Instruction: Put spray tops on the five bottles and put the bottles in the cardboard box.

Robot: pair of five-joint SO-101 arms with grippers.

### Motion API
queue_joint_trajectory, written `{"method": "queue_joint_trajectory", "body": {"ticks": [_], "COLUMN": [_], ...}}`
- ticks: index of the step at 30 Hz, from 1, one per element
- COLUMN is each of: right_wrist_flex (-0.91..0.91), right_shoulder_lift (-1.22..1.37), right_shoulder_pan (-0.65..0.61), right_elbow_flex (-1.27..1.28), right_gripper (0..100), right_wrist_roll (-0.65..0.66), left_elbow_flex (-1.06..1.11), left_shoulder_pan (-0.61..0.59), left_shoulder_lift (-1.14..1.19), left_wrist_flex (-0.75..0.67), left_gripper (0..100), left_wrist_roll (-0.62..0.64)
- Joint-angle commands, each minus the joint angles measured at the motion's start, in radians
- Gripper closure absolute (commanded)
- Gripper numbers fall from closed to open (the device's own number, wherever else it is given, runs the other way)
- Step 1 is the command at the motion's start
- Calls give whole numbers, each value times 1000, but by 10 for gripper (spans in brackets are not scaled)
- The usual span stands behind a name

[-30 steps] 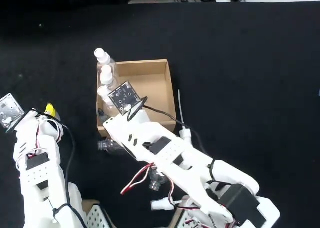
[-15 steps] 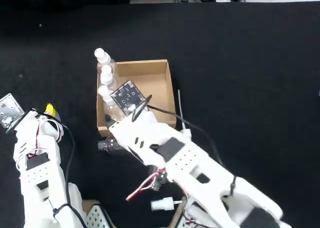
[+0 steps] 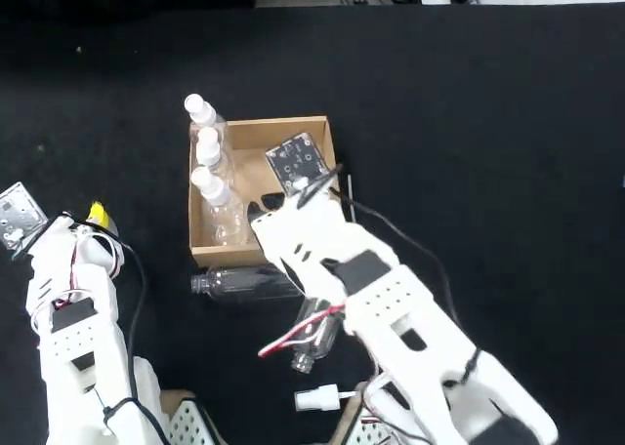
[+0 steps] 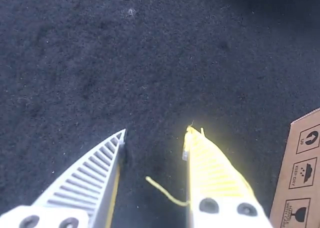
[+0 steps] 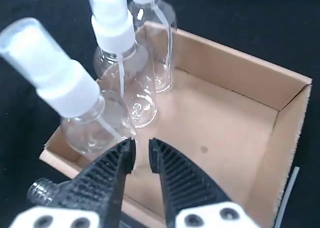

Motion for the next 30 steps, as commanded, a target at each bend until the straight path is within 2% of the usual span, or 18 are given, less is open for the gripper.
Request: {"method": "queue_joint_trajectory", "body": {"ticks": [1,15,24,30], "right_wrist_flex": [-75,-152,-155,-153], "right_shoulder_lift": [143,351,374,374], "right_shoulder_pan": [26,21,26,89], "right_elbow_flex": [-107,-171,-165,-165], "right_gripper": [988,988,988,988], "right_wrist_roll": [-3,6,6,6], "left_elbow_flex": [-16,-16,-16,-16], "left_shoulder_pan": [-13,-10,-12,-13], "left_shoulder_lift": [-26,-28,-26,-26], "left_wrist_flex": [-21,-21,-21,-21], "left_gripper": [838,838,838,838], "left_wrist_roll": [3,2,2,2]}}
